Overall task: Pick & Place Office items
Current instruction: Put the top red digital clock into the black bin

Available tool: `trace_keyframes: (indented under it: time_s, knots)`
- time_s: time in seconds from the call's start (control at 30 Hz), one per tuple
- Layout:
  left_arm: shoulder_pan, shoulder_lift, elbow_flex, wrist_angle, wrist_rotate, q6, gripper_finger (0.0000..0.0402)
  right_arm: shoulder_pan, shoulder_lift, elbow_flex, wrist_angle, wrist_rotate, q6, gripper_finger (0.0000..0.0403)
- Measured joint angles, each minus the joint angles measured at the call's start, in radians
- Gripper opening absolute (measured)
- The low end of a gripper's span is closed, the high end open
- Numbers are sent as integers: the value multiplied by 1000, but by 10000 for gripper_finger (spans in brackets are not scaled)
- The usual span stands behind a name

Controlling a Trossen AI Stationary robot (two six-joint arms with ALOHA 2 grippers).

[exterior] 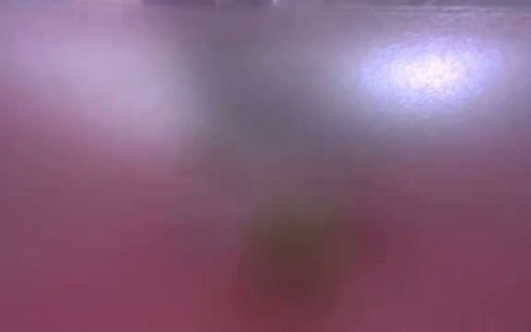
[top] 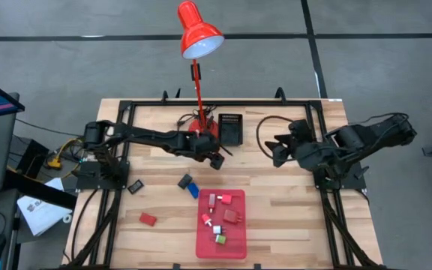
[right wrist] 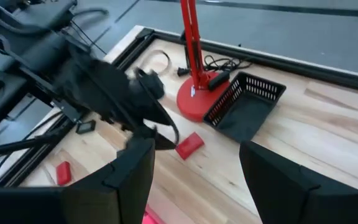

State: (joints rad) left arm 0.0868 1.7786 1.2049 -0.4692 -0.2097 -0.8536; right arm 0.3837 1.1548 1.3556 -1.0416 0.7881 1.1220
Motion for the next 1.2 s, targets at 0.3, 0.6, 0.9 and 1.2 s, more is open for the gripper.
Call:
trace_keyframes:
  time_s: [0.3, 0.6, 0.9, 1.2]
  knots:
    - [0, 93, 8, 14, 35, -22, 329, 20, -11, 0, -27, 2, -5, 229]
    - [21, 120, 8, 30, 40, -46, 329, 22, -11, 0, -28, 0, -25, 229]
    - [38, 162, 14, 68, 77, -45, 329, 22, -17, 0, -28, 0, -34, 229]
    - [27, 227, 75, 26, 94, -49, 323, 22, -36, 0, -28, 3, -54, 229]
